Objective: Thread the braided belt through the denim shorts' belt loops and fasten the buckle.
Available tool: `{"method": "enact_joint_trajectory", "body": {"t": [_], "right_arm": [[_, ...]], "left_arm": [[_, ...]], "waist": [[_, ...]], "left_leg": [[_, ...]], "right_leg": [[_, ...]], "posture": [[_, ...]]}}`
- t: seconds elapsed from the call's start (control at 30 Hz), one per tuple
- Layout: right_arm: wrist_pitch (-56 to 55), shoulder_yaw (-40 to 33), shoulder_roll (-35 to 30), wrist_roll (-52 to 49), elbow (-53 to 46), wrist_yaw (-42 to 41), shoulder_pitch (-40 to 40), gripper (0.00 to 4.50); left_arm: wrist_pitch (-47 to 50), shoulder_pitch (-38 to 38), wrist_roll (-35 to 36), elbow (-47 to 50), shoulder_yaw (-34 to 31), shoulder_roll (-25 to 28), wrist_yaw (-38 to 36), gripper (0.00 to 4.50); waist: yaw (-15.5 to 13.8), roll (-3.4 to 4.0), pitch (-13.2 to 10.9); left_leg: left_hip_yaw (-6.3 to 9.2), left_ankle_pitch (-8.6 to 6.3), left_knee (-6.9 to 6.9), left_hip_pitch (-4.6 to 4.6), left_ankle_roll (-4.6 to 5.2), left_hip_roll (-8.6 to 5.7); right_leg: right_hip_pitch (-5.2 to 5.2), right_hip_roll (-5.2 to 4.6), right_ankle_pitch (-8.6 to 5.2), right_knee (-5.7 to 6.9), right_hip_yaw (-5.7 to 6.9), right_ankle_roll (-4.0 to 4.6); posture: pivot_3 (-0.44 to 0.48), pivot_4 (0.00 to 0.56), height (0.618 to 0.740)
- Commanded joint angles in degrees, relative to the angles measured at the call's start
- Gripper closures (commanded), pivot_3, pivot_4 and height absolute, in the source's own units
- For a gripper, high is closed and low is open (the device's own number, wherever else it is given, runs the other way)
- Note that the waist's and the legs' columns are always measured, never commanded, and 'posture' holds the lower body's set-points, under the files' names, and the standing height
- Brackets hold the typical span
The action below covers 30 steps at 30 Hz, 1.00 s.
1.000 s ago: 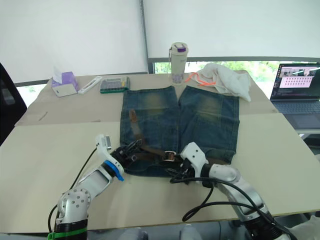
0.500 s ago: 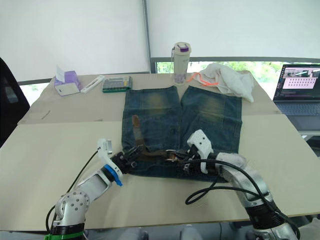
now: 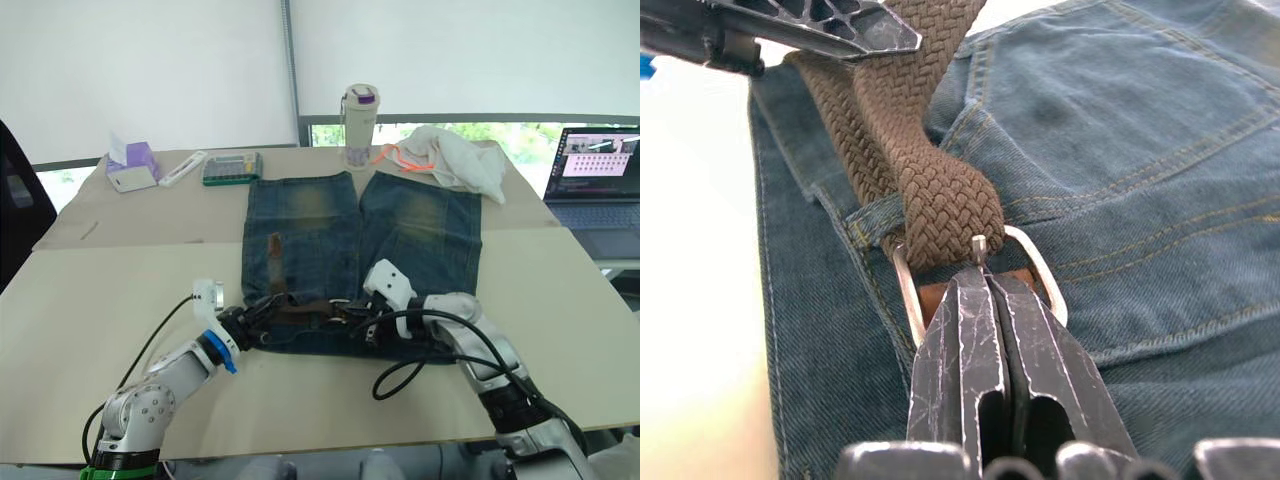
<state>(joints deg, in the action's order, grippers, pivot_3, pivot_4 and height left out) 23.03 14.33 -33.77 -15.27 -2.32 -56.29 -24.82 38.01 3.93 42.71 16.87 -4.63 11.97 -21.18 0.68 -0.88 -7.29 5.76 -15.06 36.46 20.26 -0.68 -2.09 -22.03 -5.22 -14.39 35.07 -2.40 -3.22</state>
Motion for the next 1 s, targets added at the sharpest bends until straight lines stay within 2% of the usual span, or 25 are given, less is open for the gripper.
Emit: {"method": "enact_joint_trajectory", "body": {"t": [0.03,0.33,0.57,1.0], "right_arm": [[-2.7,1.1,0.4,0.8,1.9,-3.6,-2.5,4.45],[-5.9,4.1,0.8,4.0,8.1,-9.9,-7.2,4.45],[-6.7,1.5,0.8,2.1,12.0,-14.4,-11.1,4.45],[-10.5,4.1,2.8,8.2,15.6,-13.2,-11.3,4.45]], "left_arm": [[-4.0,-0.6,-2.5,0.0,0.4,0.5,-2.4,4.5],[-7.9,-4.0,-7.4,0.9,3.8,1.6,-5.9,4.5],[-8.4,-4.6,-8.4,0.9,3.7,2.0,-6.1,4.5],[-8.2,-5.0,-8.7,1.1,3.7,1.8,-6.4,4.5]], "waist": [[0.0,0.0,0.0],[0.1,0.02,0.0],[0.0,0.03,0.0],[0.0,0.06,0.0]], "left_leg": [[0.01,0.0,-0.01,0.0,0.0,0.0],[0.06,0.0,-0.07,-0.02,-0.01,0.02],[0.11,0.0,-0.07,-0.02,-0.01,0.02],[0.23,0.0,-0.1,-0.02,-0.01,0.02]], "right_leg": [[0.0,0.0,0.0,0.0,0.0,0.0],[-0.04,-0.01,0.01,0.01,-0.02,0.02],[-0.05,-0.02,0.01,0.02,-0.02,0.02],[-0.09,-0.02,0.02,0.04,-0.03,0.03]], "posture": [[0.0,0.15,0.74],[0.0,0.15,0.74],[0.0,0.15,0.74],[0.0,0.15,0.74]]}}
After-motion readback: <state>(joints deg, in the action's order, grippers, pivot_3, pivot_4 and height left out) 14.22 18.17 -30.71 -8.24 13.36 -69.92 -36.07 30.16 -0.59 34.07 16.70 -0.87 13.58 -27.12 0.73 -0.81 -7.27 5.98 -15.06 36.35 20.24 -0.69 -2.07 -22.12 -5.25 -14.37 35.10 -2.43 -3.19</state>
